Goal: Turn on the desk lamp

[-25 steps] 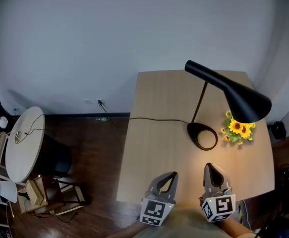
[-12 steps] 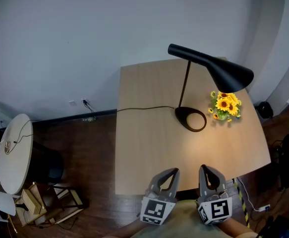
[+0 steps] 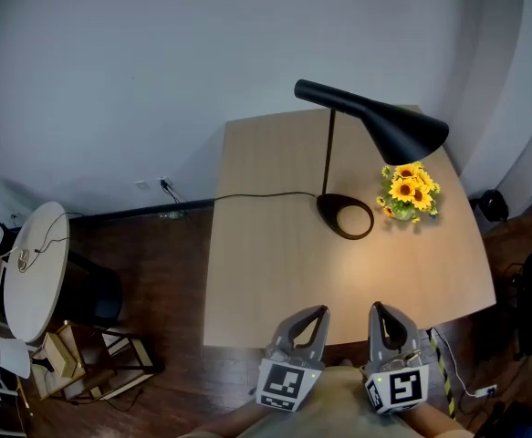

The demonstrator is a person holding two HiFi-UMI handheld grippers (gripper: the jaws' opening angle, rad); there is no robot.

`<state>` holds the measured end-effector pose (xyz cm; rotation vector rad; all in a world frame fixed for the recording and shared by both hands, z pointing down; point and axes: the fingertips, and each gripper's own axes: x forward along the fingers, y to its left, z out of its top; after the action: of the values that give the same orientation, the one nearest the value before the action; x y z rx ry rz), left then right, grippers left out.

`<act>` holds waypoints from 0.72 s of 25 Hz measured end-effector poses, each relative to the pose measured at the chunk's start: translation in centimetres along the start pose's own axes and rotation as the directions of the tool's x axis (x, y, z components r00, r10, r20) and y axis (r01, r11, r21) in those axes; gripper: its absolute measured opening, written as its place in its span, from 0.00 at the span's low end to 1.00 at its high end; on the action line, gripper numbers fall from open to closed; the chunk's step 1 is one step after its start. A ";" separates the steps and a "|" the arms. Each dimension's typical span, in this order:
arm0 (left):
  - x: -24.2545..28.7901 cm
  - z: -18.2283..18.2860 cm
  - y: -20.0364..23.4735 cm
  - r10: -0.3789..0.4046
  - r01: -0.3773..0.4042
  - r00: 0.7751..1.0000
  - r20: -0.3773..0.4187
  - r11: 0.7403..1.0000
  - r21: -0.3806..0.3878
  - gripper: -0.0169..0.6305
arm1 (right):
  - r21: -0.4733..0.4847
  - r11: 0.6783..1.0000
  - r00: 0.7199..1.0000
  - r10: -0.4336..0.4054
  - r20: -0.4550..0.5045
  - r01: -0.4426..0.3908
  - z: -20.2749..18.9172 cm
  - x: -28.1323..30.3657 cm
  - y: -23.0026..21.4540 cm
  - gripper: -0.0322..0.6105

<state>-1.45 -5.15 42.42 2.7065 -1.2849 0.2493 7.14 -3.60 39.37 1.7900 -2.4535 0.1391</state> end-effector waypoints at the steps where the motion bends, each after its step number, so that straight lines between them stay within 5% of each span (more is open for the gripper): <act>1: 0.2 0.2 -0.7 0.005 -0.005 1.000 -0.002 1.000 0.008 0.03 | 0.004 1.000 1.000 0.010 0.006 -0.010 0.1 -0.3 -0.5 0.05; 18: -0.5 -1.1 -5.7 0.192 -0.183 0.974 -0.123 0.980 0.078 0.03 | 0.107 0.974 0.980 0.201 -0.003 -0.199 -2.9 -3.4 -4.2 0.05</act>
<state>2.58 -0.96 43.06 2.5721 -1.5185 0.4890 12.26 -1.23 41.87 1.5678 -2.6588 0.3026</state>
